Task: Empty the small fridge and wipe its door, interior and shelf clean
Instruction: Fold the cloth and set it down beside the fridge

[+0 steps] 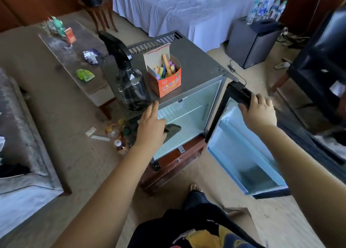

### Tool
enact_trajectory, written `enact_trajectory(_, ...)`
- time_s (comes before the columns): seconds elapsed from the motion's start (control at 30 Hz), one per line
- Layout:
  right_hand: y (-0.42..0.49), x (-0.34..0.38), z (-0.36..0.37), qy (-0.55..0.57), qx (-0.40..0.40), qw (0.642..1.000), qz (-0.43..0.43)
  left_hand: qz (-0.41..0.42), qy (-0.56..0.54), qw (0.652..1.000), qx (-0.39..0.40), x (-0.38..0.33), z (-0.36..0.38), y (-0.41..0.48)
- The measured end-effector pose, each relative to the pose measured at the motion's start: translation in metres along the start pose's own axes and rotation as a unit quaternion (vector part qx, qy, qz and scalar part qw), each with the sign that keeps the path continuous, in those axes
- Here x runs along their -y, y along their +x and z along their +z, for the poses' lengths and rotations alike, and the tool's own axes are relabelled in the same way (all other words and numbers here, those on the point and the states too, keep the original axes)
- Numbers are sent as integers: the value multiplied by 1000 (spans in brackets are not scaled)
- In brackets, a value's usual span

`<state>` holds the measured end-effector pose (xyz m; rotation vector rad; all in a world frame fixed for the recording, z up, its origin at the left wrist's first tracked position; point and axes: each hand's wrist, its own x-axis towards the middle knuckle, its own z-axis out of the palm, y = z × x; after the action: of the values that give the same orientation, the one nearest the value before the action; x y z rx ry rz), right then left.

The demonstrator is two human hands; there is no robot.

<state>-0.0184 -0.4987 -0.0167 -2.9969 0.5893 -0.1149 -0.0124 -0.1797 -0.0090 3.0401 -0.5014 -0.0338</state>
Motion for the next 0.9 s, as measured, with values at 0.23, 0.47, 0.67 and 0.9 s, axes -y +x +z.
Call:
enact_trajectory(0.23,-89,40,-4,53,10,999,-2,84,-90,992,7,42,-1,-17)
enact_trajectory(0.47,-134,119,11,194,-41,978,-64,-7,-162,987,21,114,12,-89)
enact_trajectory(0.67,-191,214,29,323,-216,892,-231,-216,-244,942,80,201,37,-177)
enact_trajectory(0.9,-250,283,140,173,325,890,-268,-442,-340,824,98,269,105,-312)
